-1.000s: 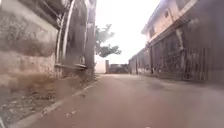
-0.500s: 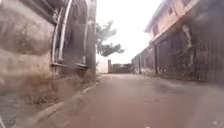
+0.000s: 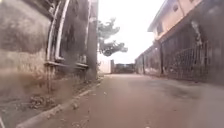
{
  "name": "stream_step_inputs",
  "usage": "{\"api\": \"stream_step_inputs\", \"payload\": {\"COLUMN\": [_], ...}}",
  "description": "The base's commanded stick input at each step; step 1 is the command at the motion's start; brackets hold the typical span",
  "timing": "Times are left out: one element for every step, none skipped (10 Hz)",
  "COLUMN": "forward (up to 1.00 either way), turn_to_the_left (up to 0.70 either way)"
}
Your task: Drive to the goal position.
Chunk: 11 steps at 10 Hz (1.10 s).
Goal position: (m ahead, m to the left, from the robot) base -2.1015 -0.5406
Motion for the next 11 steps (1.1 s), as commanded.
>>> {"api": "stream_step_inputs", "payload": {"forward": [0.85,0.85,0.85,0.85,0.85,0.85,0.85,0.85,0.85,0.85,0.85], "turn_to_the_left": [0.25,0.00,0.00,0.00,0.00,0.00,0.00,0.00,0.00,0.00,0.00]}}
